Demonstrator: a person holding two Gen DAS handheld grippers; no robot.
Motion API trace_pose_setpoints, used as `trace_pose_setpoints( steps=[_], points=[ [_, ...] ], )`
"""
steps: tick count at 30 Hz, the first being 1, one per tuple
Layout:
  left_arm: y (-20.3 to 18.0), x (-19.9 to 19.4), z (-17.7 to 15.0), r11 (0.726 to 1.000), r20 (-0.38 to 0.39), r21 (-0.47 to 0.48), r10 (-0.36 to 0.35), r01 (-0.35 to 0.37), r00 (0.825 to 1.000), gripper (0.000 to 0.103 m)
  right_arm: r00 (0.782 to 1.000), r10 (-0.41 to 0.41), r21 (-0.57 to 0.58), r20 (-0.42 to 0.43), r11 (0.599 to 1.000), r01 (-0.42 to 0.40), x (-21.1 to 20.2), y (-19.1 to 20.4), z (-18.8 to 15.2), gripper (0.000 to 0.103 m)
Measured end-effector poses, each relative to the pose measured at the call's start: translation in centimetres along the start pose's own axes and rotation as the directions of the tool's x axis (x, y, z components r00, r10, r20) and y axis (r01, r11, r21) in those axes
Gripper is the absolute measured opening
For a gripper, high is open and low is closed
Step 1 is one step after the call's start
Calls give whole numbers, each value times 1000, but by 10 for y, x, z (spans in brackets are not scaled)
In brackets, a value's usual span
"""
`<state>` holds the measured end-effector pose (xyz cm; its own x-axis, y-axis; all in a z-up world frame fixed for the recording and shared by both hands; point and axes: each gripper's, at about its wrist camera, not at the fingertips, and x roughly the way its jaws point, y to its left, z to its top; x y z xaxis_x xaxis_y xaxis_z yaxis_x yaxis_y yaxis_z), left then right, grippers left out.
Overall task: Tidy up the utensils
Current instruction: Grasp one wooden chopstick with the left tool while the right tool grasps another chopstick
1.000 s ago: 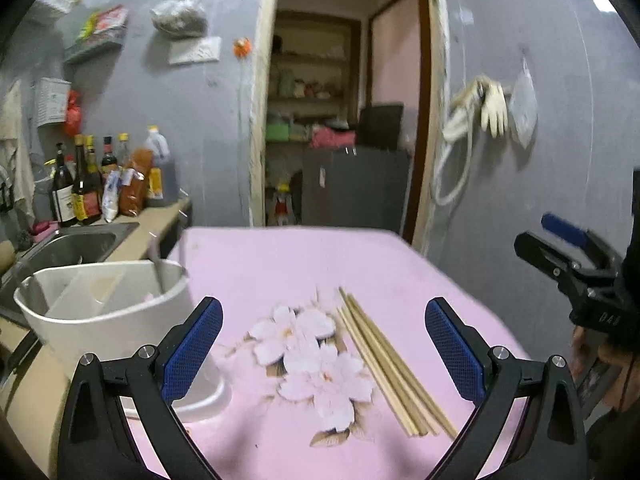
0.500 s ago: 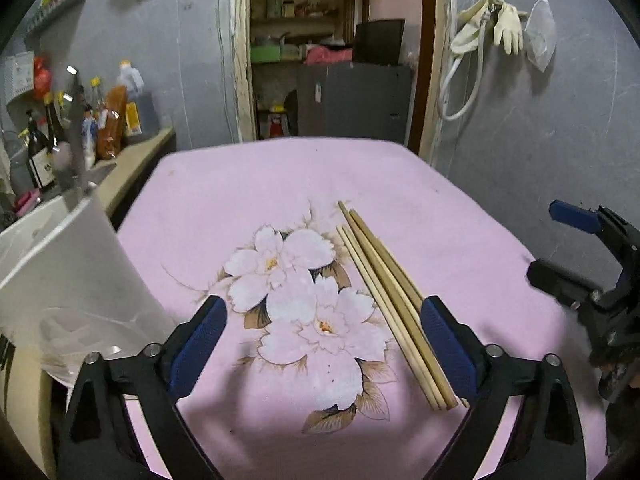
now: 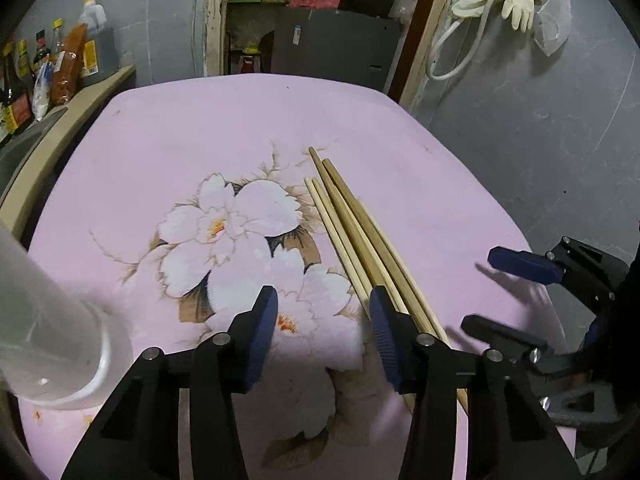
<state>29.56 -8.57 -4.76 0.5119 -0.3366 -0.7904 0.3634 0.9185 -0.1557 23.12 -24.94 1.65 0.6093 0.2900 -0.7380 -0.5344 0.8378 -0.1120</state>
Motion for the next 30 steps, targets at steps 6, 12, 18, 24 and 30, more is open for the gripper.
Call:
trace_pose_setpoints(
  steps=[6, 12, 18, 24, 30],
  points=[
    [-4, 7, 9, 999, -14, 27, 27, -27, 1000, 36, 999, 3, -15, -40, 1000, -4, 9, 5, 2, 49],
    [-8, 19, 13, 998, -22, 35, 44, -43, 999, 33, 997, -33, -5, -67, 999, 33, 15, 2, 4, 49],
    [-8, 19, 10, 998, -24, 45, 38, -36, 999, 32, 999, 3, 19, -53, 1000, -2, 10, -1, 6, 49],
    [-12, 17, 9, 1000, -60, 19, 11, -10, 998, 31, 998, 35, 12, -55, 999, -35, 9, 4, 6, 49],
    [-13, 18, 13, 1000, -85, 4, 23, -23, 996, 26, 996, 59, 29, -62, 998, -57, 13, 6, 10, 49]
  ],
)
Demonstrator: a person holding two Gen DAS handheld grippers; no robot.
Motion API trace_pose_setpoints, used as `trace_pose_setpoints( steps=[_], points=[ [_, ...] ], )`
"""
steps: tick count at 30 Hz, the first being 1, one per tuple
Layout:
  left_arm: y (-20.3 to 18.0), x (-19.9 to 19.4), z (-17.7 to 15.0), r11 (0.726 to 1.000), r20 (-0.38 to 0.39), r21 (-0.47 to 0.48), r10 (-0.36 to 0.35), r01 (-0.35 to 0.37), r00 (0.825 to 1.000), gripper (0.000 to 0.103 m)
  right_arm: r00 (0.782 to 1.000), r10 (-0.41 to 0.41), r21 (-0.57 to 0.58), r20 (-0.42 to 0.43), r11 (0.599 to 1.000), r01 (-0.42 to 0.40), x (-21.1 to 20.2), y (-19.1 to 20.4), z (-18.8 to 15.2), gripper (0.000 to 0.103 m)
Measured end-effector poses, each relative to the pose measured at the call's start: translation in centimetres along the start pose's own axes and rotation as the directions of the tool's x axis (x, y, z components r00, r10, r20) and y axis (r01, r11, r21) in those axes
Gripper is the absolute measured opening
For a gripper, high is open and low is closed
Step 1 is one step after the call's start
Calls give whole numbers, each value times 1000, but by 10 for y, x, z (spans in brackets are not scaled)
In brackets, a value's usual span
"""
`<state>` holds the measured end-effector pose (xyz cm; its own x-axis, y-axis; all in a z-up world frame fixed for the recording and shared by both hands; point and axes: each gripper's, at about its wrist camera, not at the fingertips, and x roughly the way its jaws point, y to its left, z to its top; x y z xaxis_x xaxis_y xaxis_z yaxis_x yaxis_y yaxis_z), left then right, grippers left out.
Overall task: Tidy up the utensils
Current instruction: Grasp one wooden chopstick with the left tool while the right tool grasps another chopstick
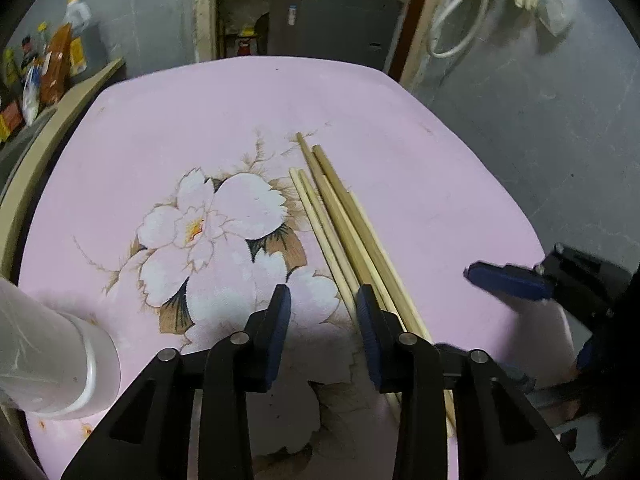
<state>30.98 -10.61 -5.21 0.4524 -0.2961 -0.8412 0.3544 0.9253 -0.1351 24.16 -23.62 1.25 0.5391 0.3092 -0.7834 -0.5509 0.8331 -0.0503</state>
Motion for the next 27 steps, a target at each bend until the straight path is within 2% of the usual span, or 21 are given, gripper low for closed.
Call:
trace_pose_setpoints(
  steps=[6, 9, 10, 13, 16, 19, 22, 27],
  points=[
    [1, 1, 2, 1000, 1, 7, -3, 3, 1000, 24, 1000, -19, -24, -6, 1000, 19, 2, 4, 0, 49],
    [-3, 3, 2, 1000, -9, 11, 16, -16, 1000, 24, 994, -105, -65, -3, 992, 104, 5, 4, 2, 49],
    [-3, 4, 4, 1000, -16, 6, 21, -21, 1000, 24, 994, -108, -65, -15, 992, 107, 7, 1, 2, 49],
    [-1, 8, 12, 1000, -25, -13, 18, -18, 1000, 22, 999, -42, 4, -9, 999, 42, 3, -10, 3, 49],
    [5, 10, 18, 999, -30, -52, 7, -9, 1000, 15, 1000, -22, 17, 14, 1000, 22, -3, -9, 4, 49],
    [9, 11, 22, 998, -33, -66, 15, -17, 999, 11, 1000, 9, 17, -8, 1000, -9, 1, -3, 5, 49],
    [7, 11, 23, 998, -33, -42, 36, -37, 999, 4, 1000, -10, -8, -21, 1000, 10, 9, 6, 6, 49],
    [10, 6, 16, 999, -38, -42, 24, -26, 999, 4, 998, -58, -41, -36, 998, 57, 9, 11, 7, 48]
  ],
)
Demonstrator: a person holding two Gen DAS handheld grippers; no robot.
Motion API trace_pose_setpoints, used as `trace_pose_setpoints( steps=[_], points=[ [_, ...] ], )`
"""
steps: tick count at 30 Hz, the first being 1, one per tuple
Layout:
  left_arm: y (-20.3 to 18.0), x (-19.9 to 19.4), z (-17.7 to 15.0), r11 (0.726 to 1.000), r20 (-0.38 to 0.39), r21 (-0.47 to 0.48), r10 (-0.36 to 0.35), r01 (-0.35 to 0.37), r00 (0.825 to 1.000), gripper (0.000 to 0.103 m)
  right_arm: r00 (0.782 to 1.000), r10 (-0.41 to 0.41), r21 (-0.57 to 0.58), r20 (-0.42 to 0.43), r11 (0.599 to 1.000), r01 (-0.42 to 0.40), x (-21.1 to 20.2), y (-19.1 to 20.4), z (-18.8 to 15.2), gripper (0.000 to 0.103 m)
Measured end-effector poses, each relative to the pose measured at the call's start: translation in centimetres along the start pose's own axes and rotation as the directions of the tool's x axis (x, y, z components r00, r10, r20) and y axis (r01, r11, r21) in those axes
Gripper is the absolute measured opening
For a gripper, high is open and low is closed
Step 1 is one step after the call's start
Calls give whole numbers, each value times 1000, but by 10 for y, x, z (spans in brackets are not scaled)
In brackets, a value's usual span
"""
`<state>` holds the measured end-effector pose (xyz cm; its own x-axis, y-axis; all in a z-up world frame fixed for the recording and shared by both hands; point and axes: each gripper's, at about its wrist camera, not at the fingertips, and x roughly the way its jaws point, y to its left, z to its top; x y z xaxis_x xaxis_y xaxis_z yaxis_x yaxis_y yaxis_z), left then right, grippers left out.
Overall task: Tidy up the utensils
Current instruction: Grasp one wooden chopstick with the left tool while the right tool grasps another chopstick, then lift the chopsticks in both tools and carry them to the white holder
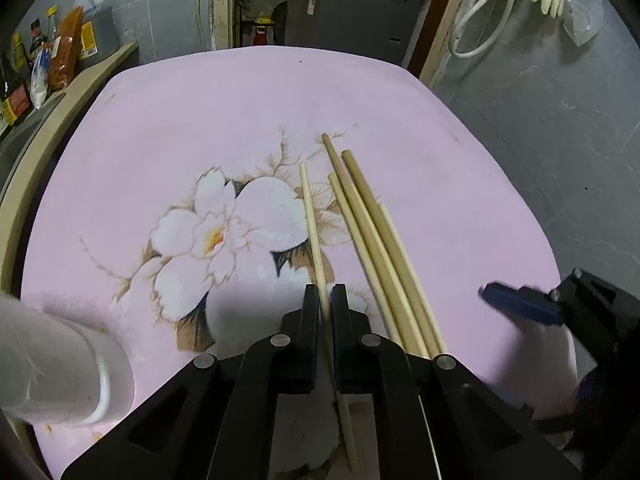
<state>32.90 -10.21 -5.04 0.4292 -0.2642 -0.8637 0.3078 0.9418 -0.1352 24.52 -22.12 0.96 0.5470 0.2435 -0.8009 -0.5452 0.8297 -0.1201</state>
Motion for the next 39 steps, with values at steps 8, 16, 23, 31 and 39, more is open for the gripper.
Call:
trace_pose_setpoints(
  steps=[8, 16, 23, 31, 39],
  points=[
    [5, -12, -17, 999, 0, 0, -35, 35, 999, 4, 1000, -5, 45, -27, 999, 6, -3, -14, -3, 49],
    [1, -18, -26, 999, -7, 7, -38, 39, 999, 4, 997, -71, -3, -36, 997, 71, 20, -6, 12, 44],
    [-3, -17, -23, 998, -30, 35, -53, 54, 998, 5, 997, -50, 24, -66, 998, 52, 19, -30, 17, 7],
    [-2, -4, 0, 996, -109, 42, -70, 75, 992, 5, 989, -20, 13, -145, 1000, 22, 28, -35, 33, 7],
    [2, 1, 8, 996, -96, -22, -90, 89, 991, 5, 988, 31, 113, -151, 993, -14, 37, -44, 39, 11]
  ],
)
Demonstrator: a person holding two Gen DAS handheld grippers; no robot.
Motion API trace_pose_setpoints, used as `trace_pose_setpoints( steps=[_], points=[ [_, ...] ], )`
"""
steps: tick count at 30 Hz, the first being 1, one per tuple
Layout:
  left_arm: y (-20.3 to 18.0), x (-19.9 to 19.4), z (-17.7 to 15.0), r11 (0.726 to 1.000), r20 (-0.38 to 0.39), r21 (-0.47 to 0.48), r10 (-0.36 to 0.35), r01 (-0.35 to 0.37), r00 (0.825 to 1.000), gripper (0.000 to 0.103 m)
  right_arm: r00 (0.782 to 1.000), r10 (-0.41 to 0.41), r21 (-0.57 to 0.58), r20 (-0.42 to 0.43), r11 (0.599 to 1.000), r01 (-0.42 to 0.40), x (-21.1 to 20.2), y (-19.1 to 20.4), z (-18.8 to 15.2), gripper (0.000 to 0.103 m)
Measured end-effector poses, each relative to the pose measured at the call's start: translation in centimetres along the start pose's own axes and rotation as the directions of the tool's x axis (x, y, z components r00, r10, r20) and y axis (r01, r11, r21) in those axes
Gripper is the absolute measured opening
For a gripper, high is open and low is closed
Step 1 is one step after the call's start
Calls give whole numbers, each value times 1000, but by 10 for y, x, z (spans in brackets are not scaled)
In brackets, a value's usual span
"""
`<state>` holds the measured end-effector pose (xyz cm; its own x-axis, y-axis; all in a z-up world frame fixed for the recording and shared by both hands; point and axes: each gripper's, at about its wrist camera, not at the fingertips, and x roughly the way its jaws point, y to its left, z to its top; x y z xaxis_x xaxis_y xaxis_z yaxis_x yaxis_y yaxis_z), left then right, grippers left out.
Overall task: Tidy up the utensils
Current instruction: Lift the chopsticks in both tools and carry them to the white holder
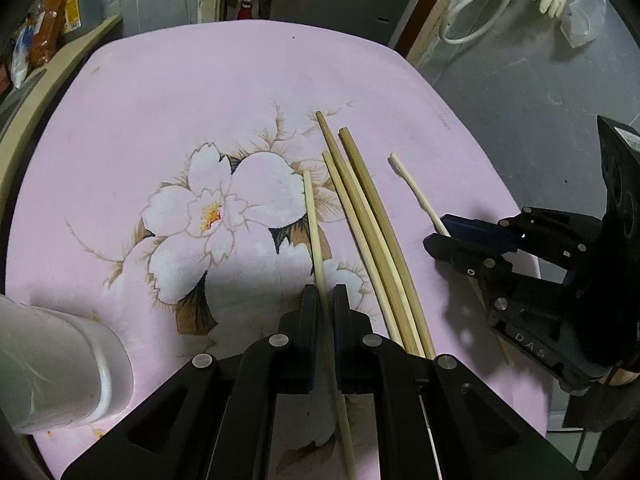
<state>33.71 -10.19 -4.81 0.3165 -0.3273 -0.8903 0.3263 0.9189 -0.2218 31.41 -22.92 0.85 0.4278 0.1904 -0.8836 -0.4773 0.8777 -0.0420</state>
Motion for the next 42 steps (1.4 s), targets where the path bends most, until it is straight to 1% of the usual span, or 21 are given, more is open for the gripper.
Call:
trace_pose_setpoints(
  steps=[5, 8, 10, 12, 15, 17, 20, 22, 23, 24, 25, 26, 27, 28, 29, 31, 32, 33, 36, 38, 42],
  points=[
    [-2, -5, -8, 998, 27, -42, 37, -36, 999, 2, 999, 38, 42, 22, 998, -39, -4, -4, -1, 5],
    [-4, -13, -14, 998, 70, -56, 38, -34, 997, 2, 990, 105, 130, 89, 985, -116, -14, -12, -9, 3],
    [-6, -20, -22, 998, 110, -58, 33, -27, 993, 2, 983, 117, 143, 139, 980, -137, -21, -11, -14, 3],
    [-7, -30, -32, 999, 159, -51, 27, -19, 987, 2, 974, 123, 154, 189, 976, -153, -29, -8, -21, 3],
    [-10, -52, -50, 999, 266, -40, 6, 5, 964, 2, 944, 139, 177, 300, 964, -198, -49, -2, -31, 3],
    [-15, -71, -61, 1000, 375, -29, 8, 4, 927, 2, 910, 122, 161, 397, 967, -200, -67, 10, -36, 3],
    [-13, -100, -75, 999, 504, -43, 33, -13, 863, 2, 827, 84, 128, 556, 975, -184, -96, 30, -45, 3],
    [-17, -116, -82, 998, 575, -59, 52, -22, 816, 2, 762, 50, 111, 645, 981, -159, -113, 44, -49, 3],
    [-18, -126, -87, 998, 620, -62, 61, -28, 782, 2, 728, 40, 106, 684, 982, -154, -121, 51, -50, 3],
    [-18, -138, -94, 997, 655, -68, 72, -36, 752, 2, 708, 36, 104, 706, 983, -153, -126, 54, -50, 3],
    [-18, -147, -96, 997, 678, -71, 79, -42, 731, 2, 675, 29, 101, 737, 983, -152, -132, 59, -49, 3],
    [-16, -160, -101, 996, 717, -78, 87, -44, 692, 2, 649, 22, 97, 760, 984, -147, -137, 62, -48, 3],
    [-19, -165, -96, 995, 735, -84, 93, -47, 672, 2, 619, 13, 92, 786, 986, -136, -142, 66, -46, 3],
    [-17, -171, -98, 994, 759, -92, 104, -53, 643, 2, 586, 9, 84, 811, 988, -132, -147, 71, -44, 3],
    [-14, -179, -97, 993, 780, -101, 115, -59, 615, 2, 560, 10, 78, 828, 988, -133, -151, 73, -43, 3],
    [-4, -192, -98, 993, 808, -108, 121, -57, 576, 2, 506, 21, 64, 862, 987, -150, -157, 81, -36, 3],
    [4, -197, -94, 992, 814, -114, 129, -62, 566, 2, 484, 30, 60, 875, 984, -170, -159, 85, -32, 3],
    [10, -203, -89, 990, 817, -120, 139, -70, 560, 2, 470, 39, 55, 882, 981, -185, -160, 87, -28, 3],
    [37, -224, -85, 989, 839, -135, 149, -66, 524, 2, 422, 61, 40, 904, 973, -227, -161, 100, -15, 3],
    [54, -237, -85, 987, 847, -147, 161, -68, 507, 2, 390, 72, 30, 918, 968, -250, -160, 111, -3, 3],
    [96, -262, -88, 981, 864, -175, 191, -78, 466, 2, 335, 83, 23, 939, 953, -302, -156, 127, 17, 3]
  ],
)
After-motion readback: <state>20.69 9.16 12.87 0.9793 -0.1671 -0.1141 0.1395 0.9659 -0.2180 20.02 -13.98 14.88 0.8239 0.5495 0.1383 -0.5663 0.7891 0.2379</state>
